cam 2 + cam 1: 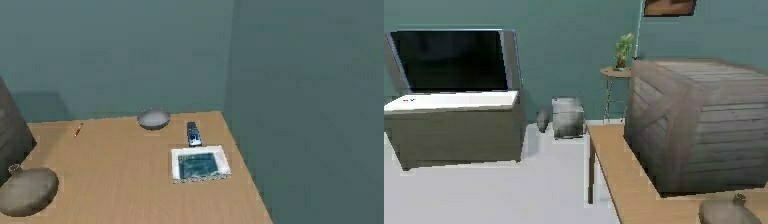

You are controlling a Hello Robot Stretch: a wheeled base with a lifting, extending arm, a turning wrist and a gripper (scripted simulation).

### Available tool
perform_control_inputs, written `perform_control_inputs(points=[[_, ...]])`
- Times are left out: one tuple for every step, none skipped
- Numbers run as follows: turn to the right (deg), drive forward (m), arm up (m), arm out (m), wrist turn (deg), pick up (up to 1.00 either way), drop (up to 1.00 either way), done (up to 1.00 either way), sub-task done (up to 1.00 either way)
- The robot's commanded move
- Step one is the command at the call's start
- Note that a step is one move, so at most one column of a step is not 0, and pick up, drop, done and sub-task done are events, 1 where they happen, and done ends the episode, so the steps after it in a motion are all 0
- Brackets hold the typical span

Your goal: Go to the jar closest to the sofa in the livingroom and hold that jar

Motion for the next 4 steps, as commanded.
perform_control_inputs(points=[[-39.0, 0.0, 0.0, 0.0, 0.0, 0.0, 0.0, 0.0, 0.0], [0.0, 0.0, 0.5, 0.0, 0.0, 0.0, 0.0, 0.0, 0.0], [0.0, 0.0, 0.38, 0.0, 0.0, 0.0, 0.0, 0.0, 0.0], [0.0, 0.0, 0.0, 0.36, 0.0, 0.0, 0.0, 0.0, 0.0]])
